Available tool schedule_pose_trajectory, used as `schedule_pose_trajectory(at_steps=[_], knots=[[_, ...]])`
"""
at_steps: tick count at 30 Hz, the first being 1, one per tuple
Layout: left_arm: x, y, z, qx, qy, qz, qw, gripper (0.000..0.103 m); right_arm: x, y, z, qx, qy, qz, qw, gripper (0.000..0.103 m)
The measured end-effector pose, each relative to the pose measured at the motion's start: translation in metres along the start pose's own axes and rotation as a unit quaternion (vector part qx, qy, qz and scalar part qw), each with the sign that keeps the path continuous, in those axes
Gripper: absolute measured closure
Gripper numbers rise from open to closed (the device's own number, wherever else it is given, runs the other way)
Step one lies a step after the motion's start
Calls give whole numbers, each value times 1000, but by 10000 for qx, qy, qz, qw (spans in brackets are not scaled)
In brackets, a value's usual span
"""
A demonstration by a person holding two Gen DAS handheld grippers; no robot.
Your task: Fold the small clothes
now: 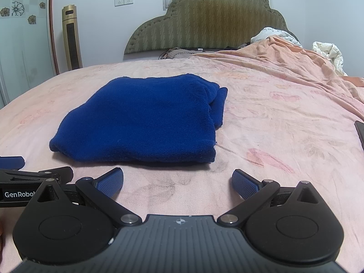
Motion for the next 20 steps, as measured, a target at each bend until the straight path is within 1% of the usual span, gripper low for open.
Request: schedule_pose_trajectory(at_steps=[15, 18, 20], knots=[[0, 0, 0, -4, -1, 22, 10000, 0, -1, -1, 0, -51, 19, -17, 10000, 0], [-2, 3, 1, -5, -20, 92, 10000, 0, -2, -3, -1, -117, 38, -52, 9999, 0], [-6, 9, 0, -18, -106, 203, 9997, 0, -2, -3, -1, -173, 41, -120, 9998, 0]])
Point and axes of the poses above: each gripper's, at about its wrist camera, not at the fingertips, and y roughly against the way its jaws point, x to its right, z to its underside, the point moved 1 cm from there along -y, roughly the way its jaws point, and after that the axes turned 2 degrees about -x, right-handed, at the moved point
